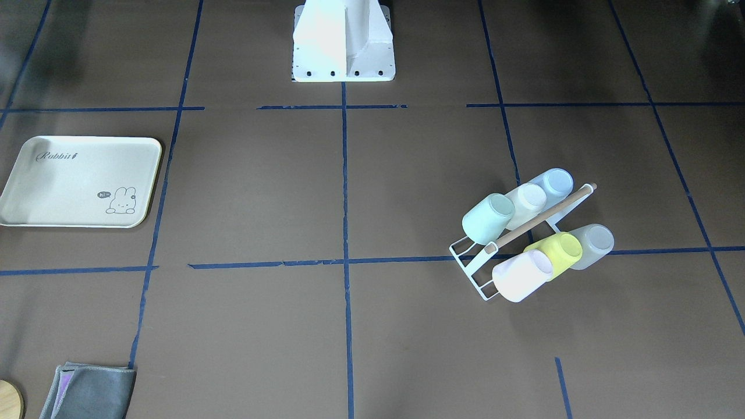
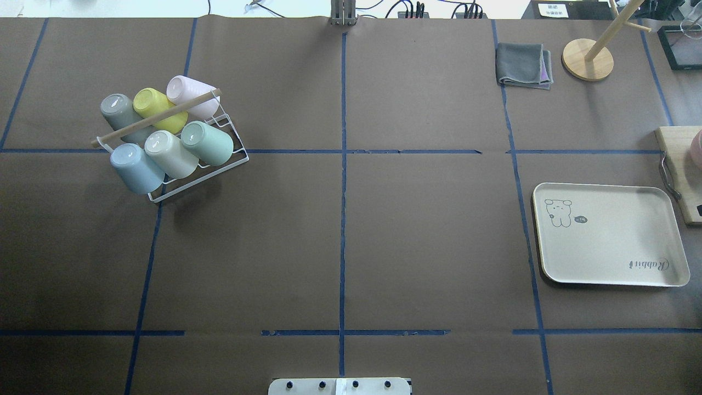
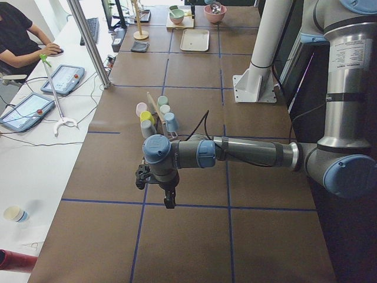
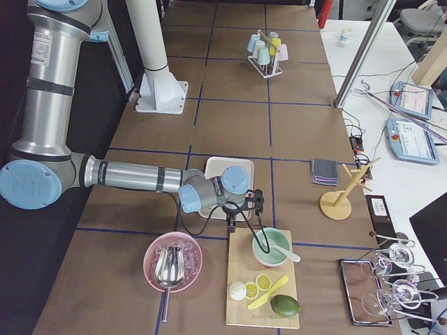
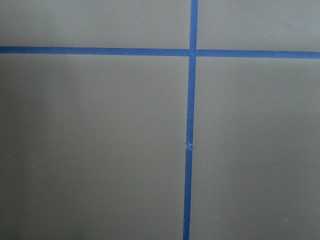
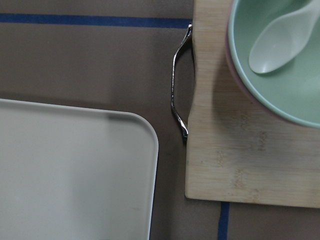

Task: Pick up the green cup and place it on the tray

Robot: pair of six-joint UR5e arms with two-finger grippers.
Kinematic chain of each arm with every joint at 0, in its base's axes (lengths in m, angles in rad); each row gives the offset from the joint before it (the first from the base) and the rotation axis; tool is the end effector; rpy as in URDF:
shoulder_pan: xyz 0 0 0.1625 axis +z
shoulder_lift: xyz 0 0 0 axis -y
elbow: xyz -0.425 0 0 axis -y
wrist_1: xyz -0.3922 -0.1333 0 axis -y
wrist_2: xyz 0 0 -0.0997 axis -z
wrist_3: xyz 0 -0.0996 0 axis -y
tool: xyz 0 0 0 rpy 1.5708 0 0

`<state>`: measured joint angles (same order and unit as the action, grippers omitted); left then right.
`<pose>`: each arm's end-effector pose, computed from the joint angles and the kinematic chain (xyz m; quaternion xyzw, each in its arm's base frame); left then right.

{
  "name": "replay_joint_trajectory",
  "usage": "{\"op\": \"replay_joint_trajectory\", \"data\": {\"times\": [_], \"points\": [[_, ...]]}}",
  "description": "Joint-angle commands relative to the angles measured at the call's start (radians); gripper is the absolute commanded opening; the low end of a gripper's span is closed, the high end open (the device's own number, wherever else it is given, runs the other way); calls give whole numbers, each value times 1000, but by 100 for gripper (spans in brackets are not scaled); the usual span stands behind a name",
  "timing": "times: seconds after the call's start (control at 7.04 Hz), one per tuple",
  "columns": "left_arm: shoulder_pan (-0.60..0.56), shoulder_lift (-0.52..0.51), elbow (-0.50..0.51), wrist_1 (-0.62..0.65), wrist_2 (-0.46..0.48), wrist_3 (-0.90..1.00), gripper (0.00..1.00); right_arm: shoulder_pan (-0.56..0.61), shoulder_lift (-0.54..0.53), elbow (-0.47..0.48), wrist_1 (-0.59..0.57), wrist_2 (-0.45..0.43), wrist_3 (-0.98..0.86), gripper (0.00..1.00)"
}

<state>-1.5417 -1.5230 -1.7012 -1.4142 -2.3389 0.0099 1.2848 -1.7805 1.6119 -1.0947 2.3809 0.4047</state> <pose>-0.0506 -0.4664 0.6335 -0.0379 0.3741 0.0042 0.9266 -0.0581 -0.4144 0.6793 0.0006 -0.4141 -0.0064 0.9102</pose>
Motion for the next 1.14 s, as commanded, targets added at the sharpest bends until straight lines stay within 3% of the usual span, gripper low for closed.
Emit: {"op": "replay_joint_trajectory", "data": {"times": [0.0,0.28,0.57,0.71,0.99], "points": [[0,-2,-1,0,1,-2,100,-70,-30,-64,230,-8,136,99],[0,-2,-3,0,0,-4,100,-146,-25,-81,269,-50,178,100],[0,-3,-3,0,0,-4,100,-151,-5,-102,269,-52,187,97],[0,-5,-3,0,0,-5,100,-153,-4,-131,269,-46,189,86],[0,-6,-1,0,0,-5,100,-154,-3,-135,268,-43,190,80]]}}
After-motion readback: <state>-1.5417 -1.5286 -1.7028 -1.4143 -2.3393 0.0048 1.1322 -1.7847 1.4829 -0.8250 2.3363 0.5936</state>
